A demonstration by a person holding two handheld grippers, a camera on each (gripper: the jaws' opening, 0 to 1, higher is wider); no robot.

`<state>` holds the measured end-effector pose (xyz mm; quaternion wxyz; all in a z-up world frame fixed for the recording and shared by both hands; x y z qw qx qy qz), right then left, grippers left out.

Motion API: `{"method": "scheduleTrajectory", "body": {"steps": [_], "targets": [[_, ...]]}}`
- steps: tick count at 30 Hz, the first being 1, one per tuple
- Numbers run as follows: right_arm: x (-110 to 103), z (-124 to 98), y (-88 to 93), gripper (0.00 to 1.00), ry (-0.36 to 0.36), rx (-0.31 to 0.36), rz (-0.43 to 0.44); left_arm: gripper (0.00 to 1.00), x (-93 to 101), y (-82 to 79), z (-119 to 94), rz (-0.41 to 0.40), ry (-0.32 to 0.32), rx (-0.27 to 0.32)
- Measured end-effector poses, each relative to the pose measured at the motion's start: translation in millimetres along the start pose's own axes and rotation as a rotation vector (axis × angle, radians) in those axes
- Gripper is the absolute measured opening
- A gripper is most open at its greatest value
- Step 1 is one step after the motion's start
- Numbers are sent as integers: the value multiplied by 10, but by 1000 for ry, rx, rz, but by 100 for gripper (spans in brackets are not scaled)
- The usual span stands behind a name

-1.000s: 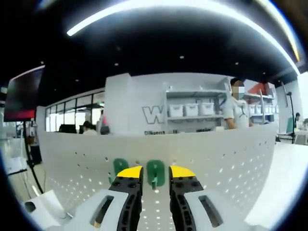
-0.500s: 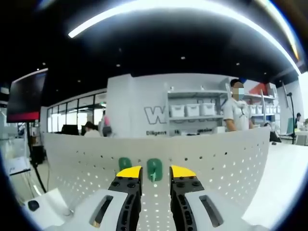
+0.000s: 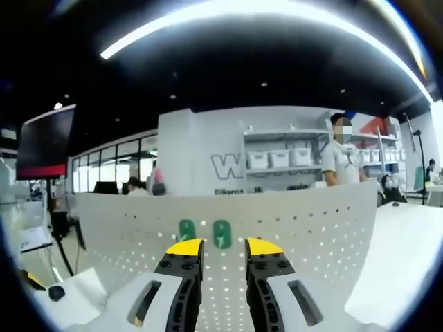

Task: Insert the hook assembly into the mounting plate slot until the hook locks in place.

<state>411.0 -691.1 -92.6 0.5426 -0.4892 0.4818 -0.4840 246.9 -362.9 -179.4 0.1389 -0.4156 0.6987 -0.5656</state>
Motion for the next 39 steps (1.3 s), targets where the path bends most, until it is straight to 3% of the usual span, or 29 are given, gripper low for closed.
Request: {"method": "scheduleTrajectory", "body": {"steps": [12, 24, 39], "targets": [[7, -351, 264, 24, -42, -101, -31, 99, 41, 35, -20, -2, 1, -2], [-156, -762, 709, 25, -113, -246, -69, 99, 32, 73, -32, -7, -5, -13], [-259, -1218, 1050, 26, -130, -369, -21, 98, 46, 136, -18, -15, 1, -30]]}}
Point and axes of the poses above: the point that each gripper's makers call its tool centre point, and the gripper's own axes: z roughly forward along the fingers, x roughly to its right, y roughly out of its underside, the point moved 10 cm from there along -z, roughly backward along the fingers, and after that the axes turned 8 degrees about y, right-handed, at the moved point
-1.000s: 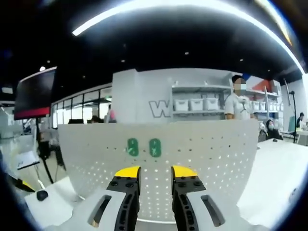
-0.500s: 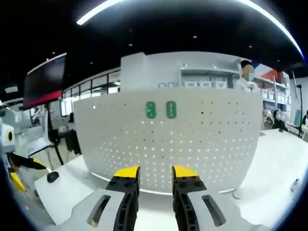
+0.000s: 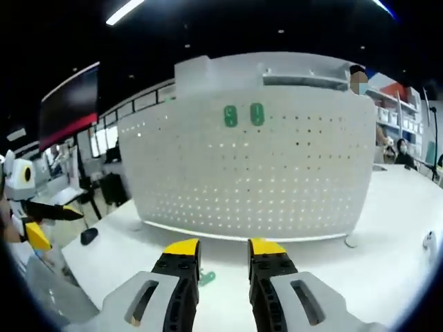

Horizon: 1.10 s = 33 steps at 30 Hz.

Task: Insert the hook assembly into the mounting plate slot until the hook locks in place.

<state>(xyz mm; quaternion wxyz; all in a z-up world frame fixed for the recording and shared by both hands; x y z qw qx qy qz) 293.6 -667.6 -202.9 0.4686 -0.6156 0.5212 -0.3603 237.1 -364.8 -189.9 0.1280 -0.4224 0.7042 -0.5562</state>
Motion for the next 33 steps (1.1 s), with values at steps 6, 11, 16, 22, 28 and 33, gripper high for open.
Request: {"method": "scheduleTrajectory", "body": {"steps": [6, 11, 16, 22, 28, 33], "targets": [[-107, -86, 113, 26, -37, -37, -7, 98, -17, 42, 4, -11, -2, -7], [-166, -149, 190, 26, -59, -60, -13, 97, -9, 81, 29, -23, 5, -15], [-201, -216, 260, 26, -73, -83, -7, 97, -9, 113, 49, -31, 9, -22], [-274, -264, 360, 26, -98, -116, -17, 97, -12, 136, 75, -43, 16, -30], [-319, -268, 414, 26, -117, -139, -15, 96, -34, 155, 91, -51, 16, -40], [-363, -229, 454, 26, -135, -158, -19, 96, -49, 167, 103, -56, 15, -46]]}}
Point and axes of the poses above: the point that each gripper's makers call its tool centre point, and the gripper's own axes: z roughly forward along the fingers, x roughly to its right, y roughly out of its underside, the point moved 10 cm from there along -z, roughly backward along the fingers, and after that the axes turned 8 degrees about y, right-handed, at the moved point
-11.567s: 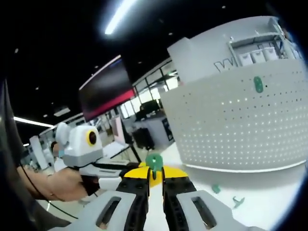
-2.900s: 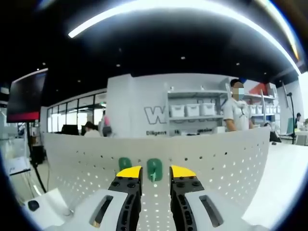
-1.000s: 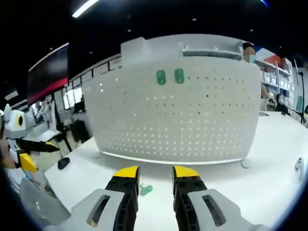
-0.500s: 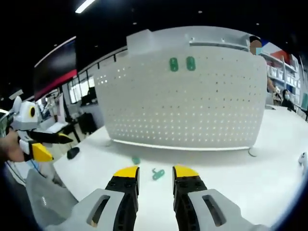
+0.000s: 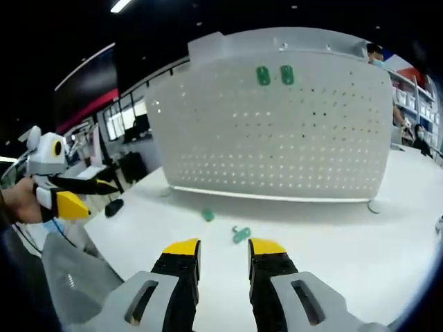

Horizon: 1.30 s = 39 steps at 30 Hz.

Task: Insert the hook assembly into the mounting plate slot until the hook locks in place.

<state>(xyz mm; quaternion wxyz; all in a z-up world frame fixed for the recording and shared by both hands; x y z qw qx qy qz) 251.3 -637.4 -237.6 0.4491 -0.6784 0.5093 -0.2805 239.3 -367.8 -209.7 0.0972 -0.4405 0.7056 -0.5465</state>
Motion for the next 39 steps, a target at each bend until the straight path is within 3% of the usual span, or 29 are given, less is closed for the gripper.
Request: {"method": "scheduleTrajectory", "body": {"steps": [7, 23, 39], "targets": [[3, 211, -16, 26, -9, -9, 1, 96, -46, 1, -4, -7, -8, -3], [-73, 958, 83, 26, -31, -85, -39, 96, -118, -13, -6, -14, -20, -13], [-30, 1476, 335, 27, -36, -227, -4, 96, -156, 36, 5, -34, -28, -28]]}}
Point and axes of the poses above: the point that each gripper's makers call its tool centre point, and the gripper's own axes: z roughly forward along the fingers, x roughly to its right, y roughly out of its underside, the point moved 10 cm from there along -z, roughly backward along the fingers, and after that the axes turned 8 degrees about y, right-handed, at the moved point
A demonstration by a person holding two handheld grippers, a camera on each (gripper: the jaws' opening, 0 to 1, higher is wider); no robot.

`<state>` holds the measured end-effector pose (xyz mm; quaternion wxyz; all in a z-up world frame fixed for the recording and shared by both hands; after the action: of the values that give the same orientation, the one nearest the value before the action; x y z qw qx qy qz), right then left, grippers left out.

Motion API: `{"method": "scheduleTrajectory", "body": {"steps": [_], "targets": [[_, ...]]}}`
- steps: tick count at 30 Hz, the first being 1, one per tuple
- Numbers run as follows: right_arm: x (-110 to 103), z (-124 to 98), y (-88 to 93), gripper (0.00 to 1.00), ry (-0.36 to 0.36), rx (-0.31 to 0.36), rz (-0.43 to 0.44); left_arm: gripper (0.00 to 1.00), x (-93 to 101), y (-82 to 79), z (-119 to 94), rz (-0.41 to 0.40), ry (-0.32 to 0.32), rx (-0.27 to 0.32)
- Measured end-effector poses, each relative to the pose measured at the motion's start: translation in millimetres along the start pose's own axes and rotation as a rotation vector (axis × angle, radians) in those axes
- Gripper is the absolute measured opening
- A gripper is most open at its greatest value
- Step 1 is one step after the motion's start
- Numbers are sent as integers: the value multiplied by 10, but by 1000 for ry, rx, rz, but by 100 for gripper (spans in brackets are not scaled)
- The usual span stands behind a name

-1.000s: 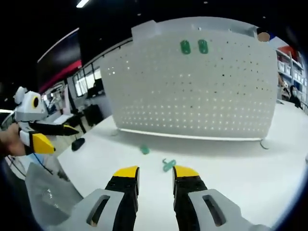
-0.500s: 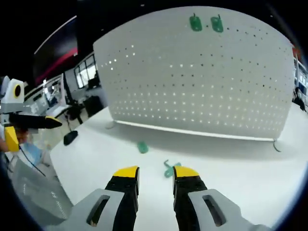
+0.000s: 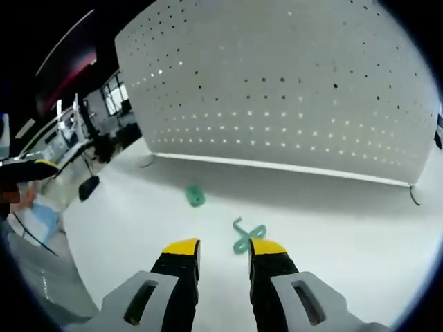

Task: Insert the hook assembly into the mounting plate slot until the hook locks in place.

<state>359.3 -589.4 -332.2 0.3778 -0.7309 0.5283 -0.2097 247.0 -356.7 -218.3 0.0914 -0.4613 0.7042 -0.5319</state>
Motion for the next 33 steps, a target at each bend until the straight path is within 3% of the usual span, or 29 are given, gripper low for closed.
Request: {"method": "scheduleTrajectory", "body": {"steps": [15, 26, 33], "targets": [[110, 240, 36, 22, 62, -82, 20, 96, -21, 15, 5, -17, -14, -8], [144, 289, 0, 5, 95, -101, -50, 95, -16, -5, 38, -12, -2, -12], [239, 288, 0, 1, 107, -102, -67, 95, -17, -1, 29, -15, -4, -10]]}}
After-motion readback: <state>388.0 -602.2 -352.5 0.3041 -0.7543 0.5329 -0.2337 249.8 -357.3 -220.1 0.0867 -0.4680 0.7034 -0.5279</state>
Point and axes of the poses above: the point that each gripper's makers call its tool centre point, and the gripper's own axes: z roughly forward along the fingers, x roughly to its right, y roughly out of its underside, the point moved 10 cm from there along -z, roughly backward along the fingers, and after that the axes turned 8 degrees about y, right-handed, at the moved point
